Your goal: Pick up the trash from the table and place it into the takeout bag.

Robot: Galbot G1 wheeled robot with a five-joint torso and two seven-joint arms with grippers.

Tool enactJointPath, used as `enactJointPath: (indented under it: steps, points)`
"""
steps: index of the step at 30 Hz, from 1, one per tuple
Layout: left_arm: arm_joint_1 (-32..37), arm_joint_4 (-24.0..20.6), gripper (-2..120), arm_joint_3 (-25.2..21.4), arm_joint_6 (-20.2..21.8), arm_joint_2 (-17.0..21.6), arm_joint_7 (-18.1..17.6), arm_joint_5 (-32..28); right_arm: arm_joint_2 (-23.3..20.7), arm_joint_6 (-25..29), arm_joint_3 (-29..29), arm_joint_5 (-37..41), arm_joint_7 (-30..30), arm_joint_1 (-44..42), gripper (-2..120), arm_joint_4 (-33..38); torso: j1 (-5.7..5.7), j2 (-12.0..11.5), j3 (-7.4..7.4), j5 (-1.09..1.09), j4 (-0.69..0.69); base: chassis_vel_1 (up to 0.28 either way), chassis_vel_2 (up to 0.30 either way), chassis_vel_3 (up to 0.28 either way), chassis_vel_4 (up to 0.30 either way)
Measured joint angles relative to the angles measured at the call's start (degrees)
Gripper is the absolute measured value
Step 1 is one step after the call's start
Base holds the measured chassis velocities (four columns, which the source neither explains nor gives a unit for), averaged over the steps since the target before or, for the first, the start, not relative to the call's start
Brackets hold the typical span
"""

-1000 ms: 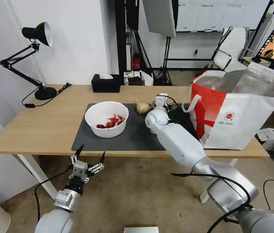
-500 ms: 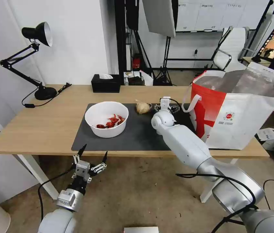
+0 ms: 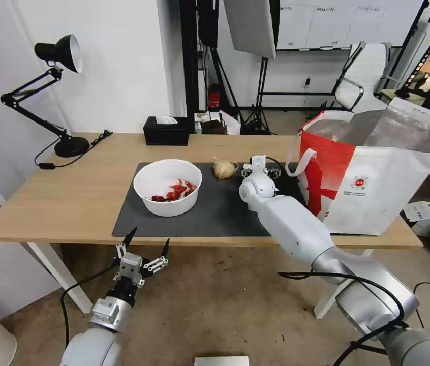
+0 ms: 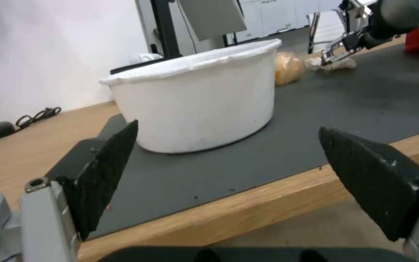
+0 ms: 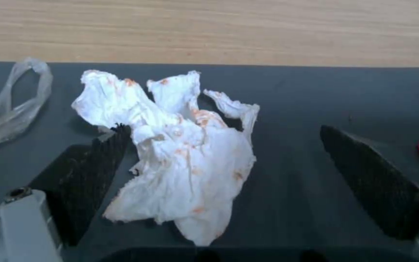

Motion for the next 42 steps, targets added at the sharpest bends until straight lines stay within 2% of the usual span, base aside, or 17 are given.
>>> enactJointPath:
  steps: [16,21,35,36,37,39,40,42]
  points:
    - [-0.14,0.07,100,0.40,-0.06,0.02,0.03,0.07,-0.12,0.08,-0.04,0.04,-3.66,-0.63,100,-0.33,0.00,0.00,0.00,-0.01,0.00,0.000,0.000,0.000,0.000]
    - [-0.21,0.07,100,0.59,-0.05,-0.02,0.03,0.13,-0.14,0.14,0.06,0.66,-3.80,-0.82,95,-0.20,0.00,0.01,-0.01,-0.01,0.00,0.000,0.000,0.000,0.000]
    - [-0.35,0.18,100,0.94,0.01,0.07,-0.01,0.17,0.06,0.03,0.90,4.14,-3.13,-1.54,44,0.44,-0.02,0.01,-0.02,0.00,0.07,0.000,0.000,0.000,0.000]
    - [-0.40,0.22,100,0.99,0.01,0.07,-0.02,0.18,0.05,0.04,0.93,4.15,-3.11,-1.68,39,0.50,-0.02,0.01,-0.02,0.00,0.07,0.000,0.000,0.000,0.000]
    - [-0.40,0.22,100,0.99,0.01,0.07,-0.02,0.18,0.05,0.04,0.93,4.15,-3.11,-1.68,39,0.50,-0.02,0.01,-0.02,0.00,0.07,0.000,0.000,0.000,0.000]
    - [-0.54,0.28,100,1.10,0.03,0.10,-0.03,0.19,0.05,0.04,1.00,4.21,-3.06,-1.92,28,0.70,-0.01,0.01,-0.02,0.00,0.03,0.000,0.000,0.000,0.000]
    - [-0.54,0.28,100,1.10,0.03,0.10,-0.03,0.19,0.05,0.04,1.00,4.21,-3.06,-1.92,28,0.70,-0.01,0.01,-0.02,0.00,0.03,0.000,0.000,0.000,0.000]
    - [-0.66,0.29,100,1.16,0.06,0.14,-0.06,0.20,0.04,0.04,1.06,4.50,-2.94,-2.08,18,0.89,-0.01,0.01,-0.01,0.00,0.02,0.000,0.000,0.000,0.000]
